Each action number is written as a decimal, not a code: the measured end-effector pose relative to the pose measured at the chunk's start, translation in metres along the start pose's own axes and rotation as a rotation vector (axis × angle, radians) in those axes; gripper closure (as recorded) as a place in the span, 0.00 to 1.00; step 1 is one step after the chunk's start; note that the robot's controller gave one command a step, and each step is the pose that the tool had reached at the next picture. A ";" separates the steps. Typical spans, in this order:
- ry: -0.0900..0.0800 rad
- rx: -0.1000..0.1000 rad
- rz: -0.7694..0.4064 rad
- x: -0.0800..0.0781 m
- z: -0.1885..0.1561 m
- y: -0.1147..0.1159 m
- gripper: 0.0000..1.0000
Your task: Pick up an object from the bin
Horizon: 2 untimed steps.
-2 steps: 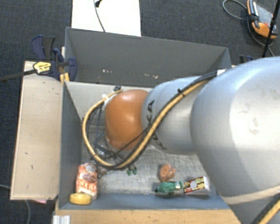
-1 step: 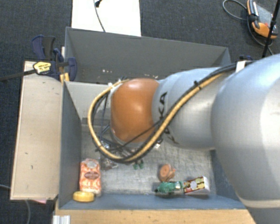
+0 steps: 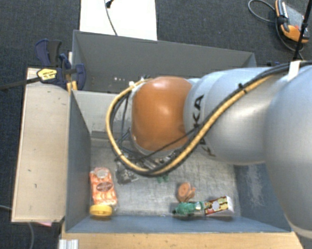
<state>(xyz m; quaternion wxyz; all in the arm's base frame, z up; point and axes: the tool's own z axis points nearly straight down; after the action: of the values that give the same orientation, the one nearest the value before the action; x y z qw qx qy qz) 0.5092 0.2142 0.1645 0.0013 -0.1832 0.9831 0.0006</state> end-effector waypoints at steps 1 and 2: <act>0.000 0.000 0.005 0.000 -0.012 -0.003 1.00; -0.001 -0.001 0.015 -0.002 -0.014 -0.005 1.00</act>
Offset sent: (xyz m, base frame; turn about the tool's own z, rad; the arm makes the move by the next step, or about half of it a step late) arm 0.0141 -0.0114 0.0226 0.1010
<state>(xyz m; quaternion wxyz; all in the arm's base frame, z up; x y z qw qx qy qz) 0.5130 0.2101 0.1789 0.0017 -0.1759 0.9844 0.0009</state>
